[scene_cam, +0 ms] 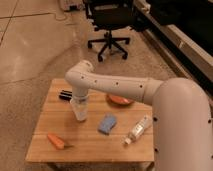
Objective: Place the ceramic cup in the ceramic bowl
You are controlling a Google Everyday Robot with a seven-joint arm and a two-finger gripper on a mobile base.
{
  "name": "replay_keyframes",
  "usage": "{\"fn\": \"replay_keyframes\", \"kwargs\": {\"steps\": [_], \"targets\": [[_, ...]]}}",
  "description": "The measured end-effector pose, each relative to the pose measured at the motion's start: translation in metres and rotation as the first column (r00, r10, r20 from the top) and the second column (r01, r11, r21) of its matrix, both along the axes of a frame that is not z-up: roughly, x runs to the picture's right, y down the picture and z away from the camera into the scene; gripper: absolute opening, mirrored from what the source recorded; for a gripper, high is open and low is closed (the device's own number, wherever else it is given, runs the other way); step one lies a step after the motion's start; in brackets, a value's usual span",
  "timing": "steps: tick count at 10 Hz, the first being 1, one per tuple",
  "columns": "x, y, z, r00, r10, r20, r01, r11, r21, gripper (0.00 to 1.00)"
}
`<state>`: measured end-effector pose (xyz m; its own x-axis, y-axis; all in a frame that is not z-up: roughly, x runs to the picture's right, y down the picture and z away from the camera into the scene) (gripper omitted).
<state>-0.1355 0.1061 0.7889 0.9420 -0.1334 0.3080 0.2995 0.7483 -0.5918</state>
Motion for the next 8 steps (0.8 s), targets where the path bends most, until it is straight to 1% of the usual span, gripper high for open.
{"fn": "replay_keyframes", "kwargs": {"steps": [3, 8], "targets": [[0.016, -0.016, 0.002, 0.999, 0.033, -0.014, -0.033, 0.9994, 0.003, 0.12], [0.028, -0.036, 0.003, 0.997, 0.068, -0.026, -0.068, 0.9976, 0.008, 0.12]]}}
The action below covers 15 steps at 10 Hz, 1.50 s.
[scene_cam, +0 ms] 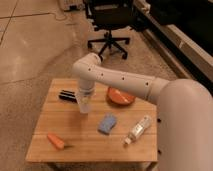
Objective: Place the ceramic cup in the ceramic bowl
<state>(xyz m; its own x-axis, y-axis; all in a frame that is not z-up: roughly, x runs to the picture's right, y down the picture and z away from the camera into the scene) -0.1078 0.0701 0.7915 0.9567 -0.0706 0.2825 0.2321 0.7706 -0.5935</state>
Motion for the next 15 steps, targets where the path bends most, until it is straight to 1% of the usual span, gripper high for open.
{"fn": "replay_keyframes", "kwargs": {"steps": [2, 5, 7, 9, 10, 13, 15], "targets": [[0.015, -0.018, 0.001, 1.0, 0.024, -0.01, -0.024, 0.9997, 0.005, 0.12], [0.029, -0.031, 0.004, 0.998, 0.053, -0.022, -0.053, 0.9986, 0.006, 0.12], [0.039, -0.039, 0.01, 0.996, 0.076, -0.036, -0.076, 0.9971, 0.001, 0.12], [0.062, -0.048, 0.018, 0.993, 0.105, -0.06, -0.105, 0.9945, -0.004, 0.12], [0.064, -0.051, 0.02, 0.992, 0.112, -0.064, -0.113, 0.9936, -0.005, 0.12], [0.079, -0.064, 0.029, 0.984, 0.152, -0.09, -0.153, 0.9882, -0.006, 0.12], [0.106, -0.072, 0.036, 0.975, 0.189, -0.119, -0.192, 0.9814, -0.007, 0.12]]}}
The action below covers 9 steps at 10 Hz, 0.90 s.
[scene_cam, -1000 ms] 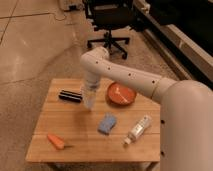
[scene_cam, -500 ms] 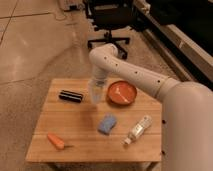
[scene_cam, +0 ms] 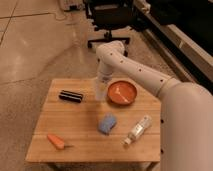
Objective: Place the ceramic cup in the ceramic bowl
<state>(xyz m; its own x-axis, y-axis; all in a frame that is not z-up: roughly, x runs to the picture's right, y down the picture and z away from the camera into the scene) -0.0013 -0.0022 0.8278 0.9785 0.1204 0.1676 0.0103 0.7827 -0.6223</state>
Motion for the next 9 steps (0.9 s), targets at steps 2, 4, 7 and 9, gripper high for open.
{"fn": "replay_keyframes", "kwargs": {"steps": [2, 4, 7, 9], "targets": [[0.019, -0.007, 0.006, 0.999, 0.033, -0.026, -0.033, 0.9994, -0.003, 0.12], [0.021, -0.009, 0.009, 0.998, 0.052, -0.034, -0.052, 0.9986, -0.009, 0.12], [0.046, -0.005, 0.015, 0.994, 0.092, -0.06, -0.093, 0.9955, -0.019, 0.12], [0.053, -0.005, 0.019, 0.992, 0.109, -0.068, -0.11, 0.9936, -0.023, 0.12]]}}
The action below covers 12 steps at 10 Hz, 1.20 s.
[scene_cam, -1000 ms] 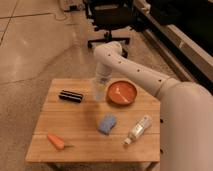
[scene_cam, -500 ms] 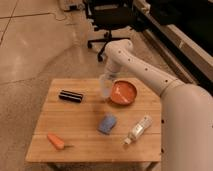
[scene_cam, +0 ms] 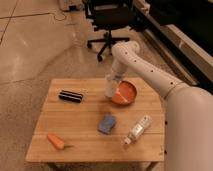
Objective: Place the ceramic cup in the ceramic bowl
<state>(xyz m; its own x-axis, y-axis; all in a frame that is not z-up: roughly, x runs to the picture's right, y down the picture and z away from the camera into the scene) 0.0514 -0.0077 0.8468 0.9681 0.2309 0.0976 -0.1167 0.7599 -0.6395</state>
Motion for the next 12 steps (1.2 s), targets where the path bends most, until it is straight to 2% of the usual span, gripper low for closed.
{"fn": "replay_keyframes", "kwargs": {"steps": [2, 4, 9, 12], "targets": [[0.003, 0.002, 0.004, 1.0, 0.014, -0.008, -0.014, 0.9999, -0.006, 0.12], [0.017, 0.005, 0.006, 0.999, 0.031, -0.017, -0.031, 0.9995, -0.01, 0.12], [0.022, 0.008, 0.011, 0.999, 0.041, -0.015, -0.041, 0.9991, -0.009, 0.12], [0.019, 0.008, 0.01, 0.999, 0.035, -0.009, -0.035, 0.9994, -0.005, 0.31]]}}
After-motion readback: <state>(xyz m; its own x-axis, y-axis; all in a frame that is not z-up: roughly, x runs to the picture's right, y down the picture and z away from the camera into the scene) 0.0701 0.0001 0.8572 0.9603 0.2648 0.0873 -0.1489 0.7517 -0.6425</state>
